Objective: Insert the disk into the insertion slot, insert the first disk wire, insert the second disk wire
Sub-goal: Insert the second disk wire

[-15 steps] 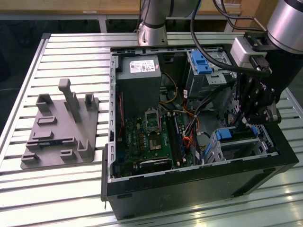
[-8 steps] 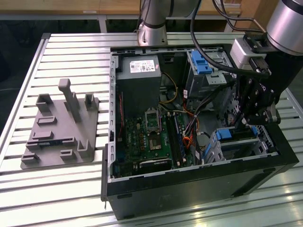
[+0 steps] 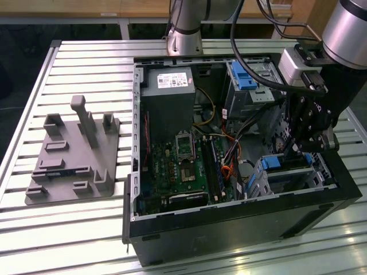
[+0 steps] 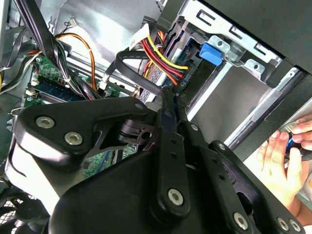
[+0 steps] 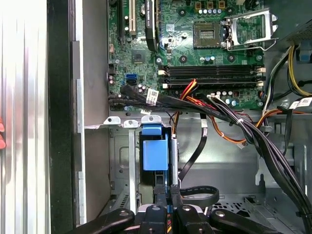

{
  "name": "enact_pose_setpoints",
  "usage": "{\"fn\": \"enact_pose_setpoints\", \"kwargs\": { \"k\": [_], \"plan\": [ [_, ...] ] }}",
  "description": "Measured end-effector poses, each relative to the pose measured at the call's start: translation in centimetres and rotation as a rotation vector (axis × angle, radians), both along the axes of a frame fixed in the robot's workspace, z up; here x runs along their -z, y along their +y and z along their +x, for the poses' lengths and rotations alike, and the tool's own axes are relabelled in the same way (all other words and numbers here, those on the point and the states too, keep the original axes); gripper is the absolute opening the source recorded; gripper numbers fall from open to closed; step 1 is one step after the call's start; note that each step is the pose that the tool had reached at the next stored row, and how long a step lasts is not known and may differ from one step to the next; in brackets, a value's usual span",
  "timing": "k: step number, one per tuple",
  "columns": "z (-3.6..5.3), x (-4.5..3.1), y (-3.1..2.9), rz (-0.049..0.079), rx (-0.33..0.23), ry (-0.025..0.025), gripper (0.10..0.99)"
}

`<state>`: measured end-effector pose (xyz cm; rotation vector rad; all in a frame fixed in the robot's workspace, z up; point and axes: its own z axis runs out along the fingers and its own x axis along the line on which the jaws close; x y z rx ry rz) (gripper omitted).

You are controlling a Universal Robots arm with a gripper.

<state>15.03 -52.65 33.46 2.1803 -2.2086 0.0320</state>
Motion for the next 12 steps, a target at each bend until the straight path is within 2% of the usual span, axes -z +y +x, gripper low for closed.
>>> {"fn": "enact_pose_setpoints", "kwargs": {
  "k": [12],
  "plan": [
    [0.04, 0.25, -0.01, 0.000, 0.000, 0.0001, 0.149]
  ]
}}
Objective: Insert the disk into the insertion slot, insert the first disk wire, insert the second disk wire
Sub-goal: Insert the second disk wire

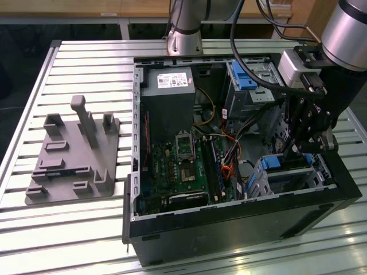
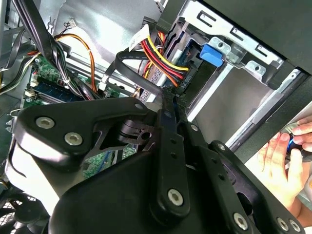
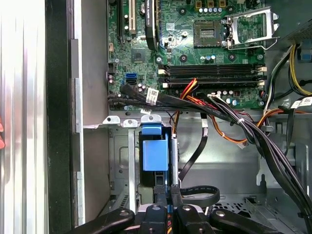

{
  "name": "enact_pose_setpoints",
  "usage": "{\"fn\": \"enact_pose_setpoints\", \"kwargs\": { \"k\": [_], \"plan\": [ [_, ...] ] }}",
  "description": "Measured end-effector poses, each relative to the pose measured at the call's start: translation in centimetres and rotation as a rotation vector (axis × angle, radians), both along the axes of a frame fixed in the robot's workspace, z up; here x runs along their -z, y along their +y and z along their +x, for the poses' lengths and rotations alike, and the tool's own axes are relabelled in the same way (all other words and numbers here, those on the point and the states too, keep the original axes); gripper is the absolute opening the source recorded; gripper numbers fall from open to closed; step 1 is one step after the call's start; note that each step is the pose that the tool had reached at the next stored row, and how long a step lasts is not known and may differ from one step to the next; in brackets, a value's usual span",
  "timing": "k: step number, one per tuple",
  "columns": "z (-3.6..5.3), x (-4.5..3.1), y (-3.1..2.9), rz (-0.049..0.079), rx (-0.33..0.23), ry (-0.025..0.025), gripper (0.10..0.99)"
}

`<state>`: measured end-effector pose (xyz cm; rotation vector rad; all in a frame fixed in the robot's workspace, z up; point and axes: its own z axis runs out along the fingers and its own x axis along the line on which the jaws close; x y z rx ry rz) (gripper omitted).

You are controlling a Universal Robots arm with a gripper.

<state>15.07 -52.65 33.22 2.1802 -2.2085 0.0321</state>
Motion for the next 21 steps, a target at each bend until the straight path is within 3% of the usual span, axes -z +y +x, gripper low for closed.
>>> {"fn": "enact_pose_setpoints", "kwargs": {
  "k": [21],
  "plan": [
    [0.01, -0.07, -0.13, 0.000, 0.000, 0.0002, 0.149]
  ]
}}
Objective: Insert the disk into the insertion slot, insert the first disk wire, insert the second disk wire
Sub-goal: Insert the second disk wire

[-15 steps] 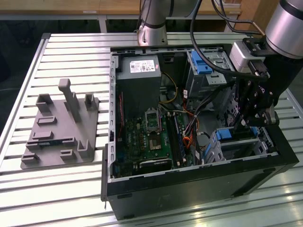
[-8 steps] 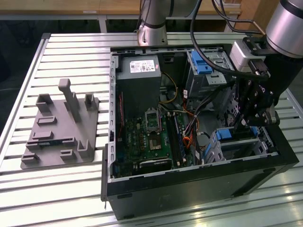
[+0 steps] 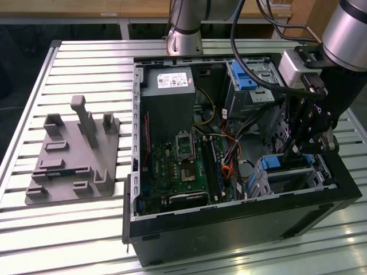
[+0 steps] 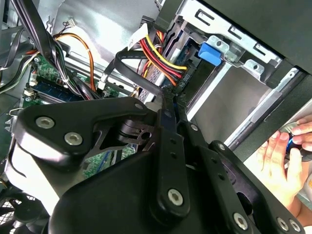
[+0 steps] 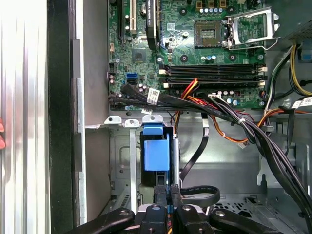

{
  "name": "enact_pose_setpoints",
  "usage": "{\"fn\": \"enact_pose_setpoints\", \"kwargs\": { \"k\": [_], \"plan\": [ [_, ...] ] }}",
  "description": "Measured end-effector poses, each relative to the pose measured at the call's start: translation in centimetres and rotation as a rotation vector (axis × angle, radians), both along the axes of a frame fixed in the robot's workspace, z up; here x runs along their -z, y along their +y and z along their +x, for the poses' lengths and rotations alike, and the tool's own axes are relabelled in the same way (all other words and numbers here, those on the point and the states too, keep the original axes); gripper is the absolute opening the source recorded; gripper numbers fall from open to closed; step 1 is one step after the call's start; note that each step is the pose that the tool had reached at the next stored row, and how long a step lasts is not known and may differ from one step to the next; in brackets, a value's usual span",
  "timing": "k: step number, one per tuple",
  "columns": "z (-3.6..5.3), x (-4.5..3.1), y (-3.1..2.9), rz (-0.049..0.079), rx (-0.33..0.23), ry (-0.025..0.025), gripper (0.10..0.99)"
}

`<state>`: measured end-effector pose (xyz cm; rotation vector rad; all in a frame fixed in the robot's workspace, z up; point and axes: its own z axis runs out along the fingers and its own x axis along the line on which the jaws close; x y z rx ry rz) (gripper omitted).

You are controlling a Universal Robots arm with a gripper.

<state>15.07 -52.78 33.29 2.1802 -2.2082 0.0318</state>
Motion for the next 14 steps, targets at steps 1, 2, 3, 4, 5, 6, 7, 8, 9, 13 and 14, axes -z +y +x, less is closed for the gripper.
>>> {"fn": "enact_pose_setpoints", "kwargs": {
  "k": [1, 2, 3, 4, 5, 6, 7, 8, 9, 13, 14],
  "plan": [
    [0.00, 0.04, 0.00, 0.000, 0.000, 0.0000, 0.149],
    [0.00, 0.08, -0.01, 0.000, 0.000, 0.0000, 0.149],
    [0.00, 0.12, -0.01, 0.000, 0.000, 0.0000, 0.149],
    [0.00, 0.15, -0.01, 0.000, 0.000, 0.0000, 0.149],
    [0.00, 0.19, -0.01, 0.000, 0.000, 0.0000, 0.149],
    [-0.01, 0.23, -0.01, 0.000, 0.000, 0.0000, 0.149],
    [0.00, 0.28, -0.01, 0.000, 0.000, 0.0000, 0.149],
    [0.00, 0.35, -0.01, 0.000, 0.000, 0.0000, 0.149],
    [0.00, 0.43, -0.01, 0.000, 0.000, 0.0000, 0.149],
    [0.00, 0.51, -0.03, 0.000, 0.000, 0.0000, 0.149],
    [0.00, 0.43, -0.03, 0.000, 0.000, 0.0000, 0.165]
  ]
}}
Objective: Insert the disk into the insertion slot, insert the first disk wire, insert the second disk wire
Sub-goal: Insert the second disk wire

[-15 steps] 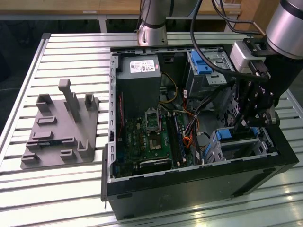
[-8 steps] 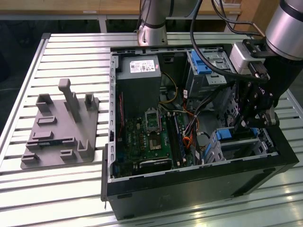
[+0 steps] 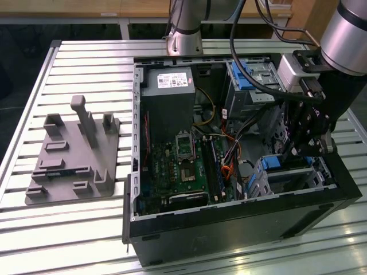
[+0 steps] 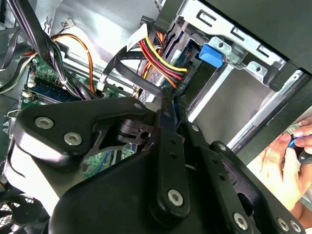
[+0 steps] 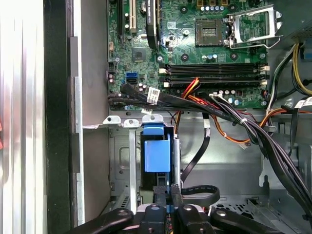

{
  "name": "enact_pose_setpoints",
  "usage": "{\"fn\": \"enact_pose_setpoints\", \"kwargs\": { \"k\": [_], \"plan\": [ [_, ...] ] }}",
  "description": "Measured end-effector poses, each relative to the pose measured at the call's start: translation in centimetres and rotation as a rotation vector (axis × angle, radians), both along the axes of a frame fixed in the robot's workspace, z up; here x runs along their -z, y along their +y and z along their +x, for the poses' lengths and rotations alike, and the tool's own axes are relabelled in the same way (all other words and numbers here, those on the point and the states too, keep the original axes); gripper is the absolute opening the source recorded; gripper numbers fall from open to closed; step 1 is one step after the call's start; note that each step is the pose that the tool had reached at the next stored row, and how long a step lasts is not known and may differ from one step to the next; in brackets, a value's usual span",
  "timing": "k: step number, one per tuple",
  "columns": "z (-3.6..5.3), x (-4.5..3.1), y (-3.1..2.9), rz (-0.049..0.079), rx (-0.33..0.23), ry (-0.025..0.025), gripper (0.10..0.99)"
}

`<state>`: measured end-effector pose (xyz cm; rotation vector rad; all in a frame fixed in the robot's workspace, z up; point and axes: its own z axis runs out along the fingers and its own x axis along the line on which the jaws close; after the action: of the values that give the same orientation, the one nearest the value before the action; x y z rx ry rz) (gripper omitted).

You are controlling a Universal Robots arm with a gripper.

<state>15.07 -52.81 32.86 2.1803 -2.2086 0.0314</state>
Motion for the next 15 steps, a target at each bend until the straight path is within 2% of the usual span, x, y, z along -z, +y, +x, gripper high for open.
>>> {"fn": "enact_pose_setpoints", "kwargs": {
  "k": [2, 4, 5, 10, 11, 15],
  "plan": [
    [0.00, -0.56, 0.00, 0.000, 0.000, 0.0000, 0.278],
    [0.00, -1.47, 0.00, 0.000, 0.000, 0.0000, 0.278],
    [0.00, -1.93, 0.00, 0.000, 0.000, 0.0000, 0.345],
    [0.00, -4.18, 0.00, 0.000, 0.001, 0.0000, 0.345],
    [0.00, -4.39, 0.00, 0.000, 0.001, 0.0000, 0.345],
    [0.00, -4.43, 0.00, 0.000, 0.001, 0.0000, 0.345]
  ]
}}
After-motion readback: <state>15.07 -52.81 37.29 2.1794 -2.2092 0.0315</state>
